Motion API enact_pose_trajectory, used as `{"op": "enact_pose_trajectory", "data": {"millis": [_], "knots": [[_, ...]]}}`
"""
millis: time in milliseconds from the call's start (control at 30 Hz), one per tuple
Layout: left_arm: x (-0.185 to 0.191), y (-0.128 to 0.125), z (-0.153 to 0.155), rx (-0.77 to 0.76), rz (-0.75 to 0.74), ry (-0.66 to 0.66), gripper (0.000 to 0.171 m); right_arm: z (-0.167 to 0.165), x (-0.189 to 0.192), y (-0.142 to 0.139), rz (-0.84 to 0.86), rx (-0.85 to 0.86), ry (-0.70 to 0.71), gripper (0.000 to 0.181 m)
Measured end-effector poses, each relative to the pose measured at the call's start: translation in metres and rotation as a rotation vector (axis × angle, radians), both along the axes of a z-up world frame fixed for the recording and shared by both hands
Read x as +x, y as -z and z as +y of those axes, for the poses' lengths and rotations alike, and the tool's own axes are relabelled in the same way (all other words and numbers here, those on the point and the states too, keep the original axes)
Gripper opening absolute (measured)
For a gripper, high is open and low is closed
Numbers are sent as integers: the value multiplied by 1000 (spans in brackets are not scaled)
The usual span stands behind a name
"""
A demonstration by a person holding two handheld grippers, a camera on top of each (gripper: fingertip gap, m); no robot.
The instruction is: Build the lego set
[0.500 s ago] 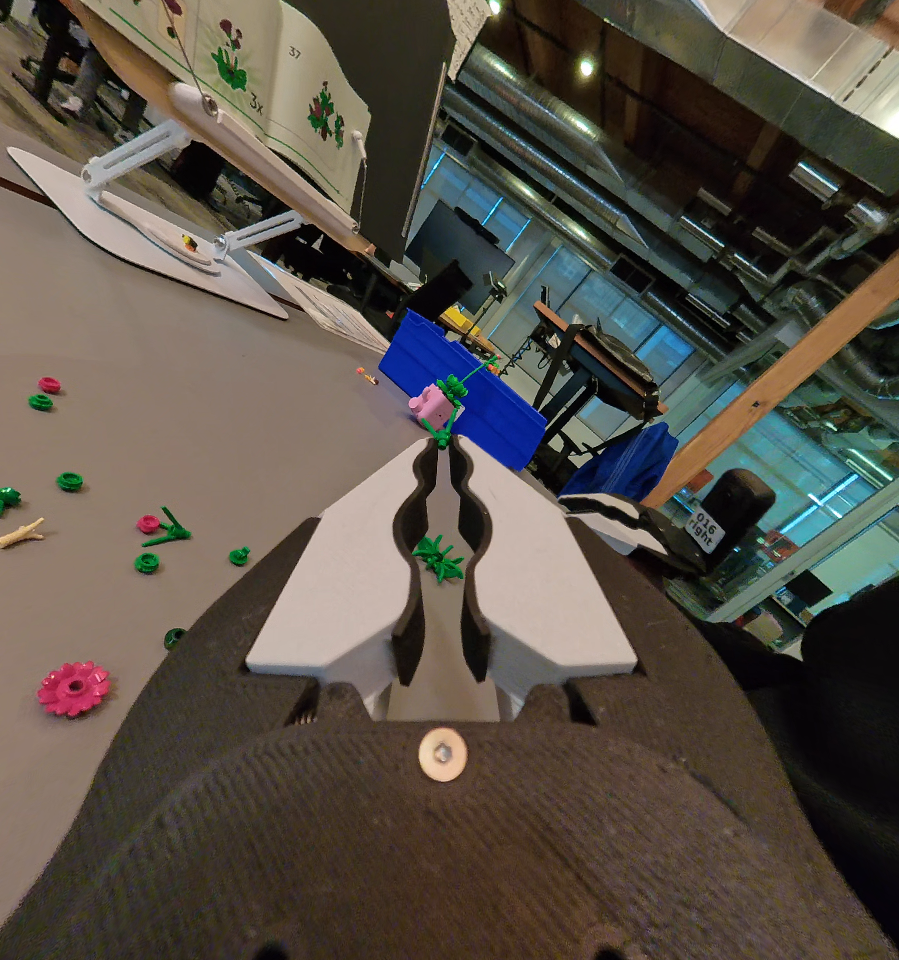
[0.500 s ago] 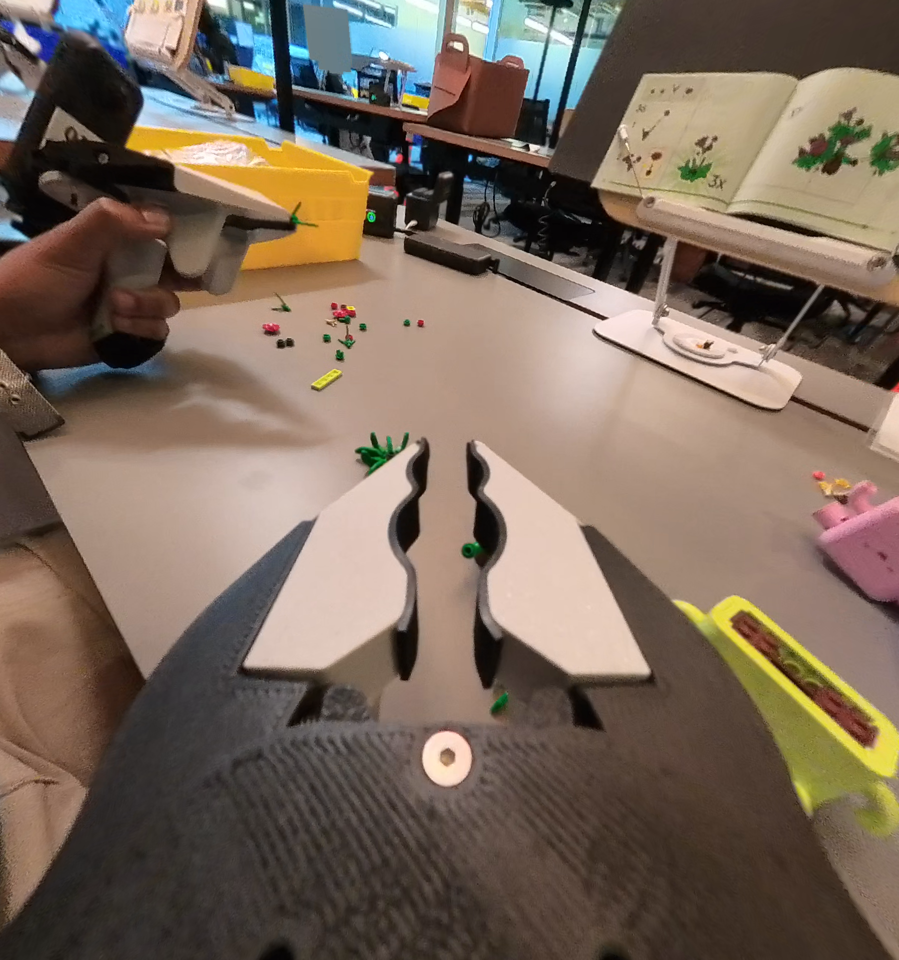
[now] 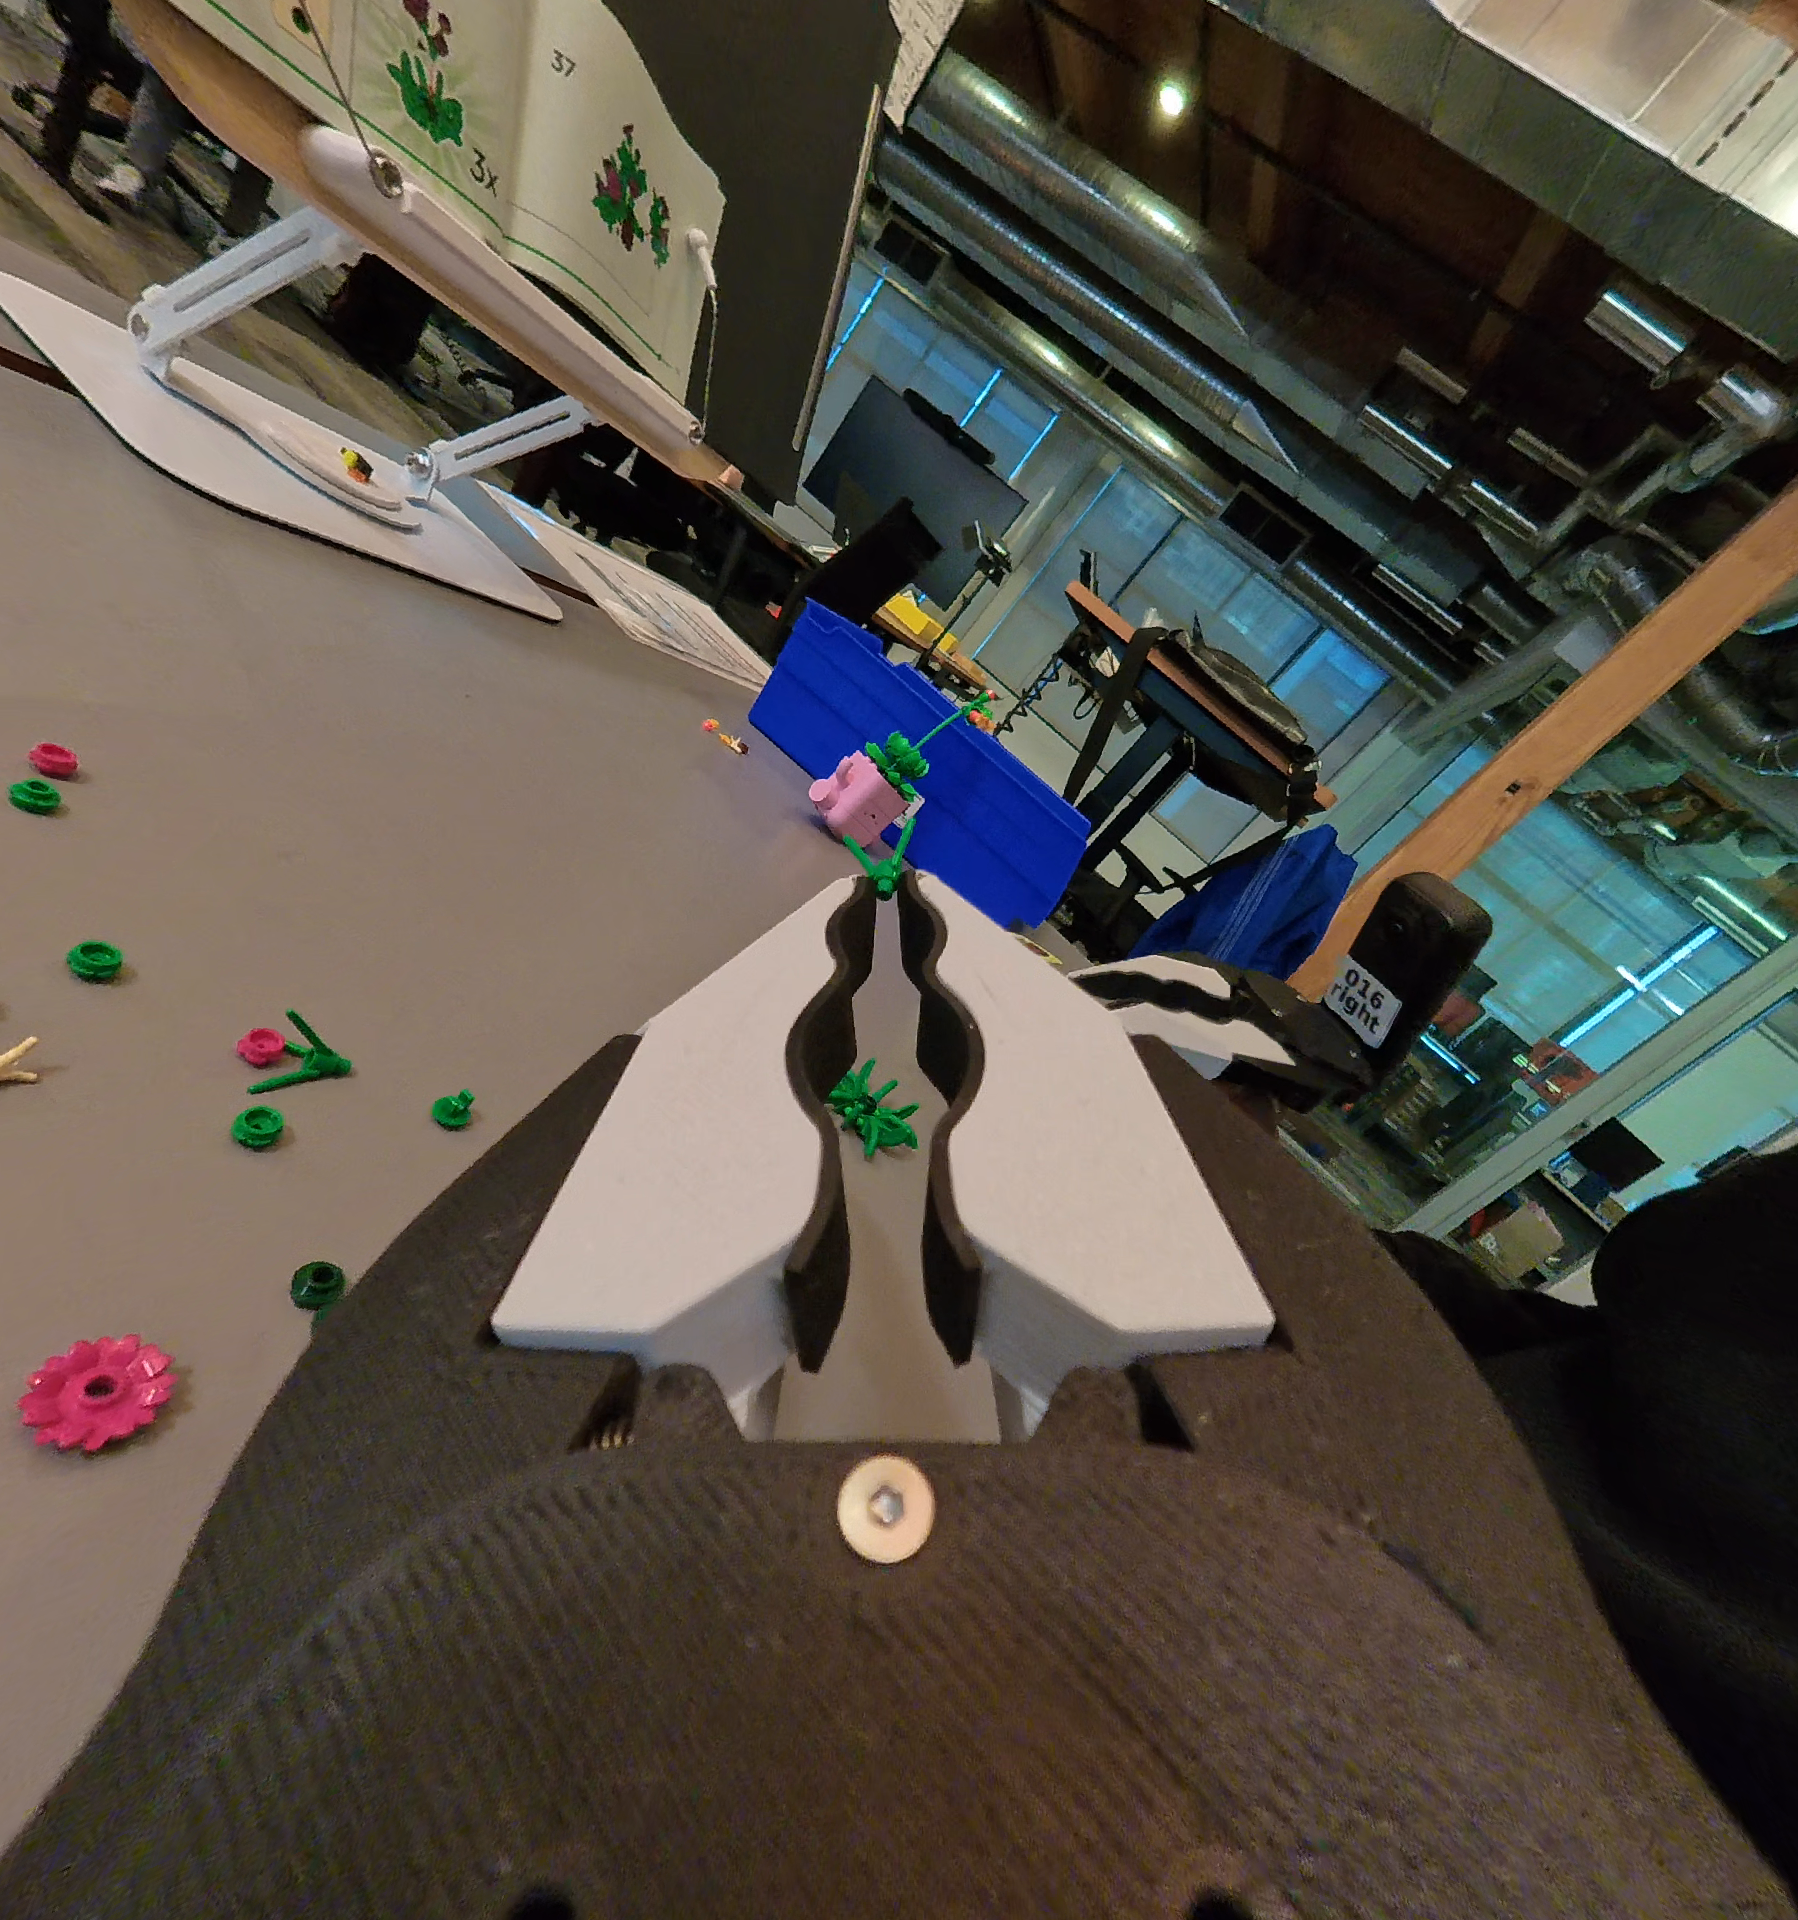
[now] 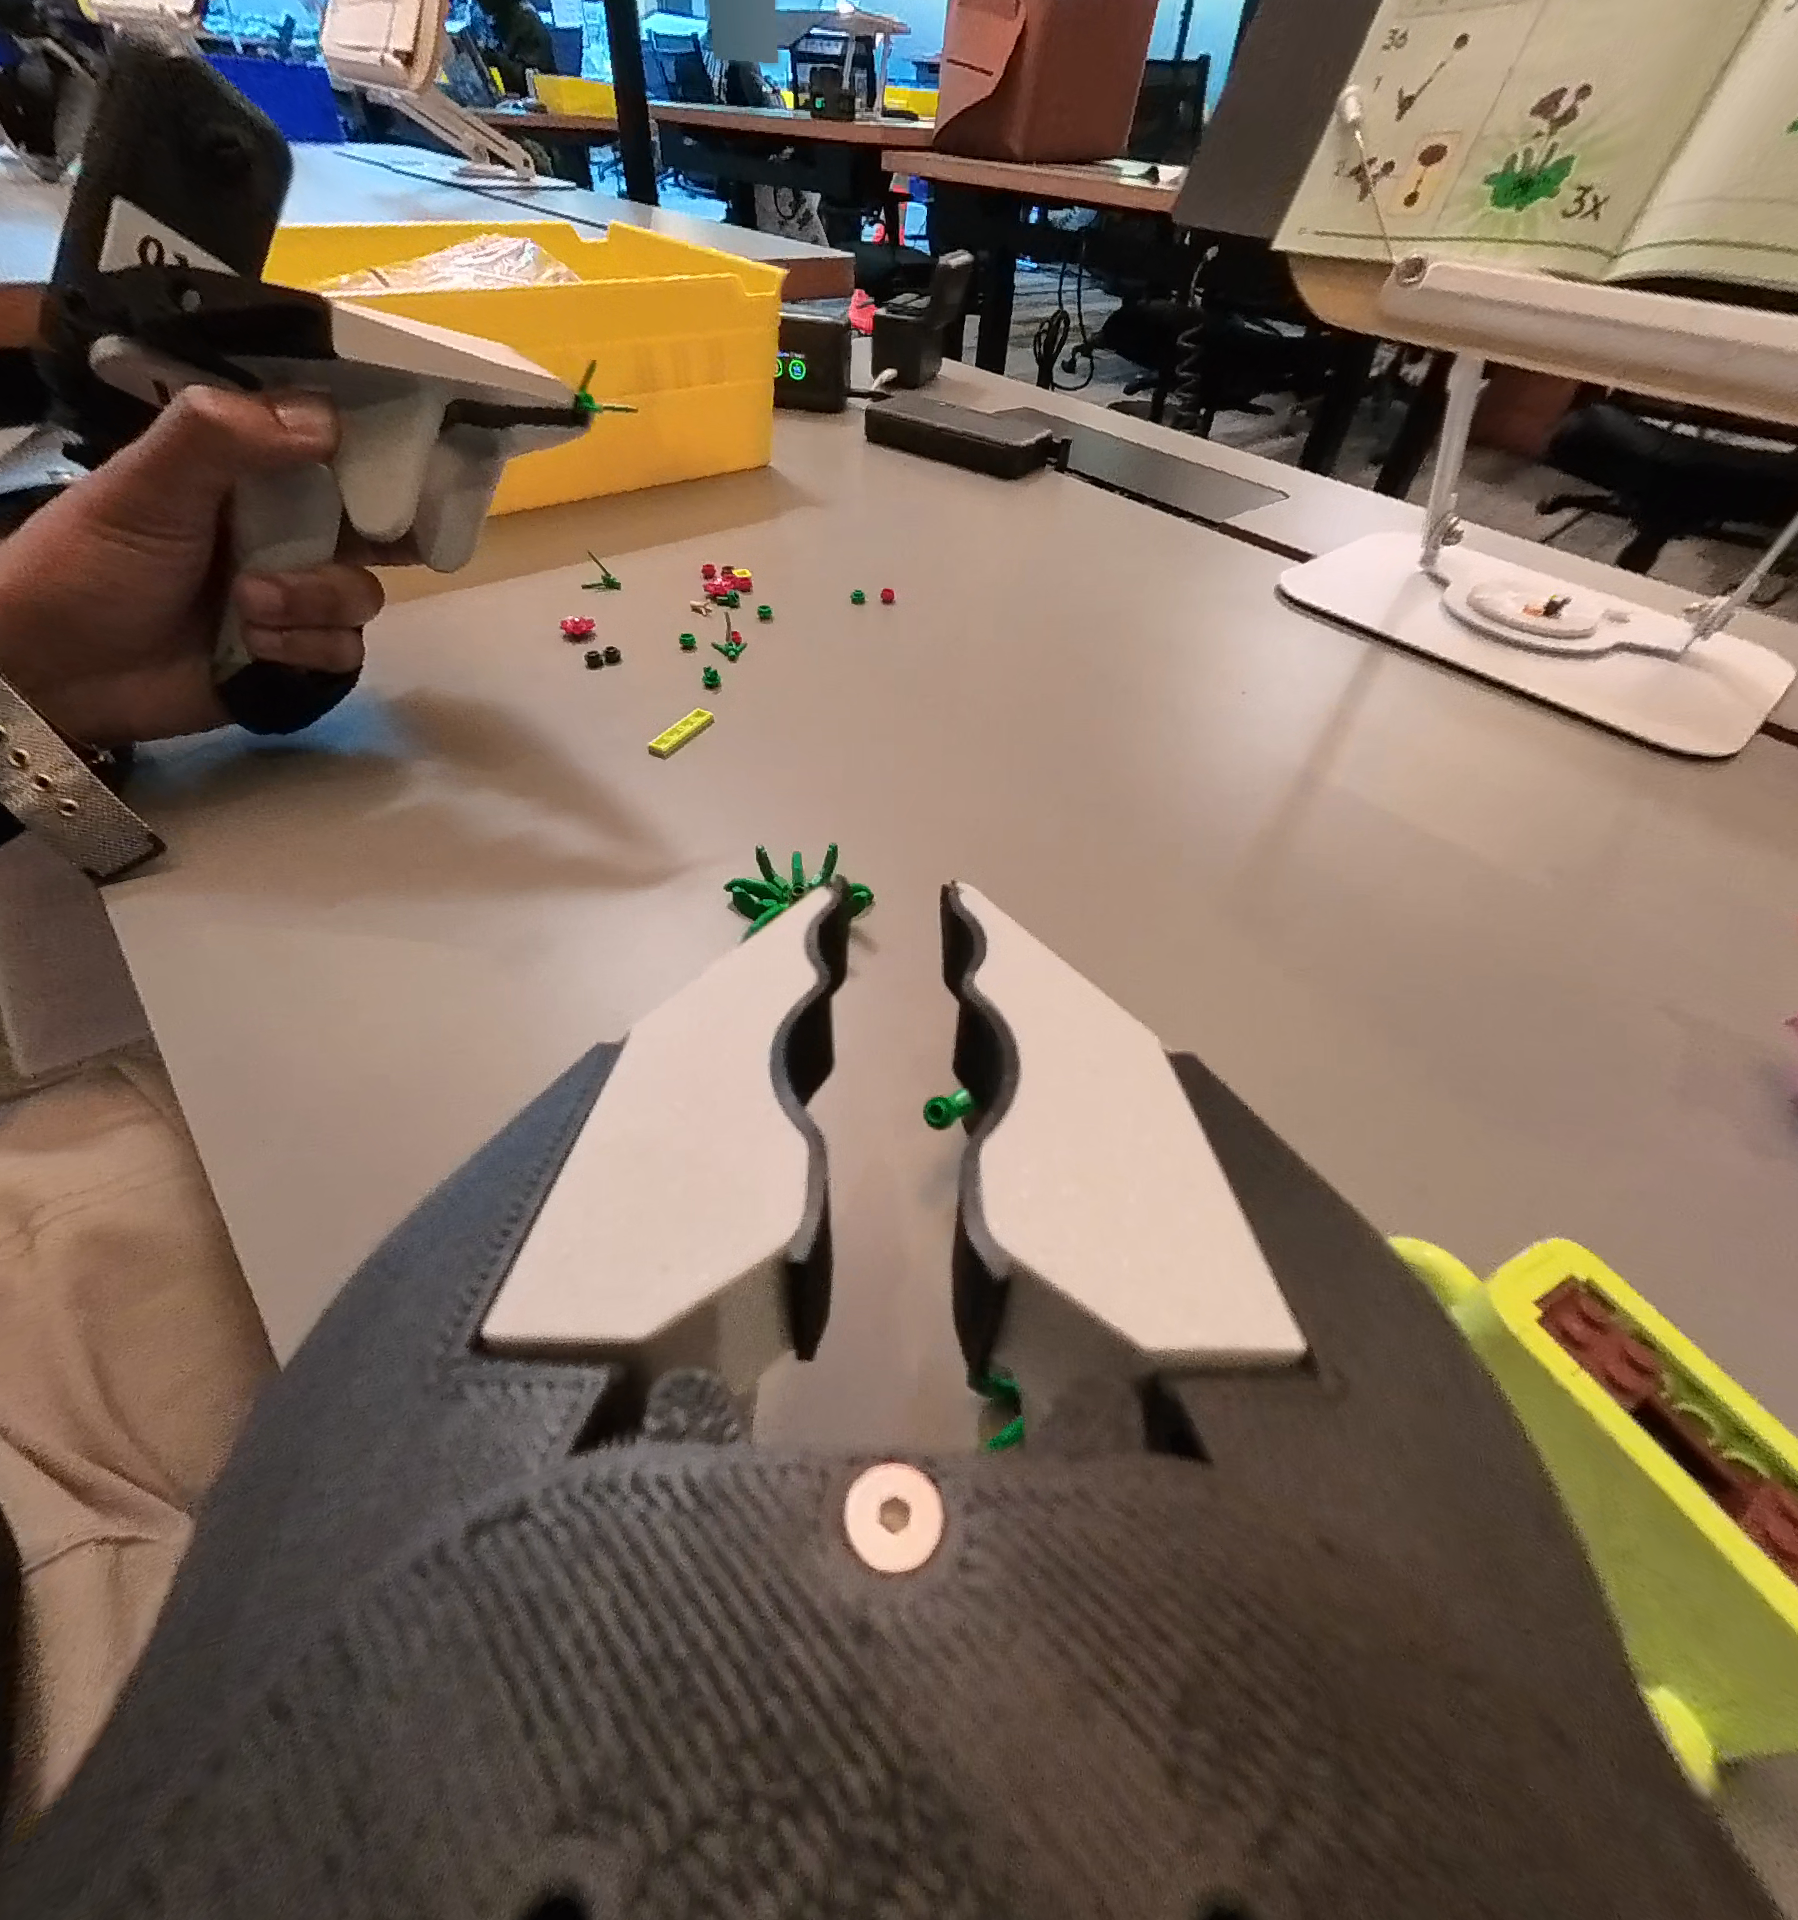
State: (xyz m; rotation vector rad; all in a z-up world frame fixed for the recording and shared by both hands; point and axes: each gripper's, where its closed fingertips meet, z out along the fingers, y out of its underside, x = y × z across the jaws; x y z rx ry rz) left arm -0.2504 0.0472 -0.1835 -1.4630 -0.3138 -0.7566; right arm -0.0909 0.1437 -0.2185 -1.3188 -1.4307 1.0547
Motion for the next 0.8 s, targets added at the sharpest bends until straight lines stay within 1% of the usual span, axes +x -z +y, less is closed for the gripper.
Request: {"op": "enact_pose_trajectory", "data": {"millis": [267,800], "knots": [[7,2,5,-24,19,13,2,-8,-2,3,-18,85,-18,15],[7,2,4,-28,28,7,2,-10,-2,3,-11,115,-15,15]]}}
